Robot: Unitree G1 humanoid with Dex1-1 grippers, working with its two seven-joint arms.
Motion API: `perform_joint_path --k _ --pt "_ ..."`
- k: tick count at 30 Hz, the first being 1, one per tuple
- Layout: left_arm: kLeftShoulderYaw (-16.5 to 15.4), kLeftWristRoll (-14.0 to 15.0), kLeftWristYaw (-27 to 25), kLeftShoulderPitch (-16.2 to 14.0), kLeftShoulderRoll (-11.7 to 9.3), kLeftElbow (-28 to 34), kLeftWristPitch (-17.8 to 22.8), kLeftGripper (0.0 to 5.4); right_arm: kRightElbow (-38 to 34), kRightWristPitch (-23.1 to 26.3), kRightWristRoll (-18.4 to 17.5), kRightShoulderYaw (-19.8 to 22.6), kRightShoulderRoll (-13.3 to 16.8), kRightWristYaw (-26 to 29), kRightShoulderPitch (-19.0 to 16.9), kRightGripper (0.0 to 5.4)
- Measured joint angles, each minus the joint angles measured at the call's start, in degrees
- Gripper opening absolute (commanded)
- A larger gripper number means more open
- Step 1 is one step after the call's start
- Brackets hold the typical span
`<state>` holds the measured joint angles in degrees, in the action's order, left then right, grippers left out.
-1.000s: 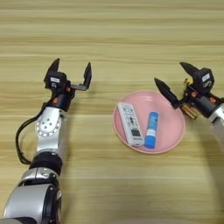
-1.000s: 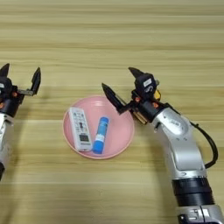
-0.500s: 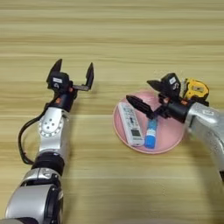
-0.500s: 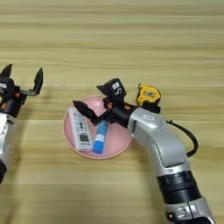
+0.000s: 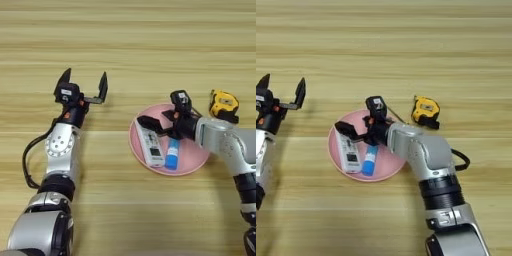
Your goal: Move the objects on the table
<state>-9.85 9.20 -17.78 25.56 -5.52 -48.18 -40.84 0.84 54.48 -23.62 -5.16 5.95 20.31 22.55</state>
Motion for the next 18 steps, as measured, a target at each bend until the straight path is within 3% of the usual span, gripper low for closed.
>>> perform_joint_path --k 14,18 --pt "0.1 0.0 0.4 0.0 0.4 0.0 -0.1 5.4 4.0 1.2 1.6 -4.0 0.0 1.6 2.4 5.39" --pt "0.1 0.0 0.4 0.0 0.4 0.0 -0.1 5.4 4.5 1.2 1.8 -5.5 -0.1 2.6 3.0 4.88"
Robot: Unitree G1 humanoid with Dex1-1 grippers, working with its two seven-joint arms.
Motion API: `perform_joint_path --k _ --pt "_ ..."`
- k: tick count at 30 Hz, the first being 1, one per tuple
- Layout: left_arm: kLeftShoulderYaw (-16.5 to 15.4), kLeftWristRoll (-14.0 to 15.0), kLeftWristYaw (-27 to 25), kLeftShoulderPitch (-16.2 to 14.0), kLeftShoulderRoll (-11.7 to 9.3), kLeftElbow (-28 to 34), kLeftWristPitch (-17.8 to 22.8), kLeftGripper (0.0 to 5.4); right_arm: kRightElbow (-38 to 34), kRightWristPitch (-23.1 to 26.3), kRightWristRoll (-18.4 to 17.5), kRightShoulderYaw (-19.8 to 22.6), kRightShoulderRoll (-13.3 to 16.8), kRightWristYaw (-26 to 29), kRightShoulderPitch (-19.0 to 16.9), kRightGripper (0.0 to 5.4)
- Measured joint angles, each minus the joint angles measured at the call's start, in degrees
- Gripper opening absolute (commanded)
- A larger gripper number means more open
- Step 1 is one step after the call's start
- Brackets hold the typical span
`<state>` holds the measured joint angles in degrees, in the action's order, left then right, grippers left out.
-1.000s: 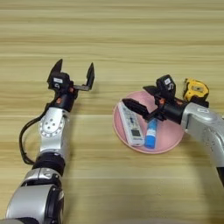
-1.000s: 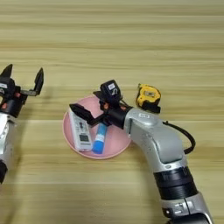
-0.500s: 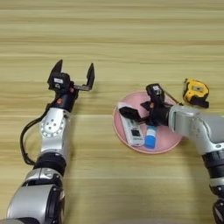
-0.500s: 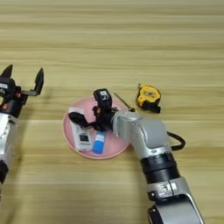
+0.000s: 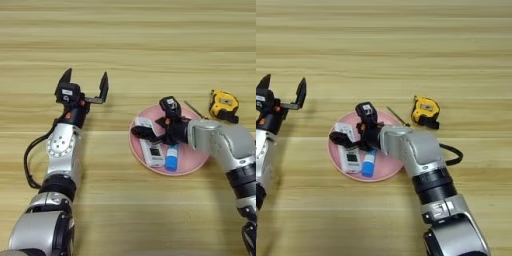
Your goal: Move the objects on the table
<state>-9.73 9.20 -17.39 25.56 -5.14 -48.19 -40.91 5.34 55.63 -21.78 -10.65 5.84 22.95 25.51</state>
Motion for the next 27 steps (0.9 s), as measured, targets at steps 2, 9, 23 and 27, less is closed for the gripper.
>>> perform_joint_path --k 2,9,23,27 --pt "0.0 0.0 0.0 0.0 0.0 0.0 0.0 5.4 0.2 0.0 0.1 -0.5 -0.2 0.2 0.1 4.59" --pt "0.0 0.0 0.0 0.0 0.0 0.0 0.0 5.4 0.8 0.1 0.4 -2.5 -0.6 1.3 0.5 3.81" --pt "0.0 0.0 0.1 0.0 0.0 0.0 0.0 5.4 1.6 0.1 0.5 -2.4 -1.0 1.4 0.5 2.92" --pt "0.0 0.0 0.2 0.0 0.0 0.0 0.0 5.4 1.7 0.1 0.4 -2.0 -1.0 1.4 0.6 2.92"
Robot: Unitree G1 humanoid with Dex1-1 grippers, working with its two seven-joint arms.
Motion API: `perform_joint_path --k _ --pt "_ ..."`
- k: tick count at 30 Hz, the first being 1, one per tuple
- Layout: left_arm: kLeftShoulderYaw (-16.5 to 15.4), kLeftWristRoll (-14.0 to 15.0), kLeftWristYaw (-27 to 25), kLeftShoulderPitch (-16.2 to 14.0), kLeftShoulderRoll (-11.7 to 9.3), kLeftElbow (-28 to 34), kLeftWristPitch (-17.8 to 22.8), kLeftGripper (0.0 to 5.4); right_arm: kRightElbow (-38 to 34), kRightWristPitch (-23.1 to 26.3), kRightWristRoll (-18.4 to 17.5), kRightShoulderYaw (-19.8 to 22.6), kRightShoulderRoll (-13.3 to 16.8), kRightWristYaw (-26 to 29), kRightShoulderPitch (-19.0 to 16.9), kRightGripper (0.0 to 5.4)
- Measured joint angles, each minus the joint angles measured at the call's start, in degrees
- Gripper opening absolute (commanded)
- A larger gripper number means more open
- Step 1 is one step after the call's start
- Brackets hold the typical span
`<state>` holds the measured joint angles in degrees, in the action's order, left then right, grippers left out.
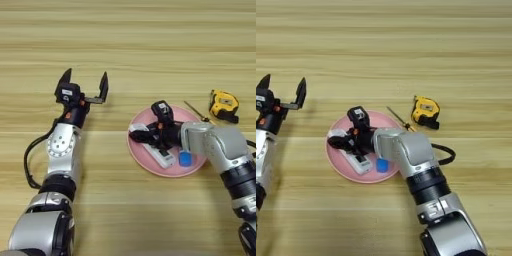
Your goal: Move the objects on the table
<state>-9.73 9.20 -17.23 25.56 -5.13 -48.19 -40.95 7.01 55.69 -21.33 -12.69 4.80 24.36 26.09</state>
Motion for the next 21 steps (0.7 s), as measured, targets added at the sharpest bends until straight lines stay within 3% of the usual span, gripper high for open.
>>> perform_joint_path --k 13,21 --pt "0.0 0.0 0.0 0.0 0.0 -0.1 0.0 5.4 0.2 0.0 0.0 2.0 0.0 -0.1 0.2 2.92" --pt "0.0 0.0 -0.1 0.2 0.0 -0.2 0.0 5.4 -3.2 -0.1 -1.0 7.2 0.0 -0.3 3.6 2.92"
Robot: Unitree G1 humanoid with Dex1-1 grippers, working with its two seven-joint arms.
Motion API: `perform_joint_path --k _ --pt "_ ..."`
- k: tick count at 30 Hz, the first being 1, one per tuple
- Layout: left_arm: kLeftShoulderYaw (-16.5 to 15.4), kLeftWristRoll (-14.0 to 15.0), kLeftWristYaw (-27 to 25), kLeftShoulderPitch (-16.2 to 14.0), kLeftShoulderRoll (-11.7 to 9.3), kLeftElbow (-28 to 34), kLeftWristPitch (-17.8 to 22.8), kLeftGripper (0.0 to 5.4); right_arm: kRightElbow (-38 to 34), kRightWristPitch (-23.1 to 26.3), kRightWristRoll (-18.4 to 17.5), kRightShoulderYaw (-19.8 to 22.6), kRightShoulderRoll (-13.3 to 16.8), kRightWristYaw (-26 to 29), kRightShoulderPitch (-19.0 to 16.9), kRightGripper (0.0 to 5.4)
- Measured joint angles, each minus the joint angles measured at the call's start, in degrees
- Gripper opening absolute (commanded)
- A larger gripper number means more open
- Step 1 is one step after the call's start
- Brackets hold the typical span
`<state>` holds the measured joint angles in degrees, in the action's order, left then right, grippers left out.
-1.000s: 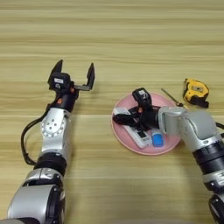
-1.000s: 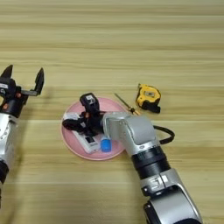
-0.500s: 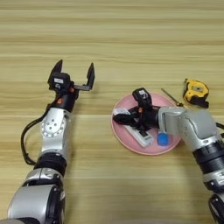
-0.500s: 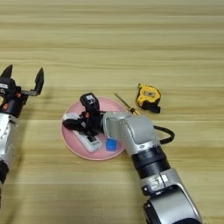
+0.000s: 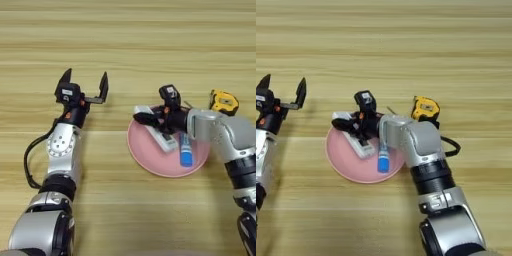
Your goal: Move the objects on the table
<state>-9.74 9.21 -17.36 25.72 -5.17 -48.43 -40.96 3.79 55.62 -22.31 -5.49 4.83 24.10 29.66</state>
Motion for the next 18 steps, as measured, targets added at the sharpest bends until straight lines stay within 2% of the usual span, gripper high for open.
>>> perform_joint_path --k 7,9,10,11,12,15,16,18 --pt "0.0 0.1 -0.6 0.0 0.0 0.0 0.0 5.4 -1.8 0.0 -0.9 3.4 0.0 -0.3 1.0 2.92" --pt "-0.1 1.3 -2.2 0.0 0.1 0.2 0.6 5.4 -1.9 -0.1 -1.2 4.0 0.0 -0.6 1.0 2.92" --pt "-0.2 2.9 -3.8 0.0 0.2 0.8 1.7 5.4 -1.9 -0.2 -1.3 4.2 0.0 -0.9 1.0 2.92" --pt "-0.3 6.2 -7.3 -0.2 0.6 2.5 4.8 5.4 -2.1 -0.4 -1.3 4.7 -0.1 -1.0 1.0 2.92" --pt "-0.3 8.3 -9.7 -0.4 0.8 3.9 6.9 5.4 -2.4 -0.7 -1.3 5.0 0.0 -1.1 1.1 2.91" --pt "0.6 17.7 -21.0 -2.7 1.7 11.7 18.9 5.4 -3.3 -1.9 -1.6 5.9 0.0 -1.0 1.4 2.91" --pt "1.0 19.2 -23.2 -3.5 1.8 13.5 21.5 5.4 -3.4 -2.4 -1.6 6.0 0.0 -1.0 1.5 2.91" --pt "2.2 24.0 -29.7 -6.7 1.6 19.6 29.5 5.4 -3.9 -3.5 -1.6 6.1 0.1 -0.8 1.5 2.91"
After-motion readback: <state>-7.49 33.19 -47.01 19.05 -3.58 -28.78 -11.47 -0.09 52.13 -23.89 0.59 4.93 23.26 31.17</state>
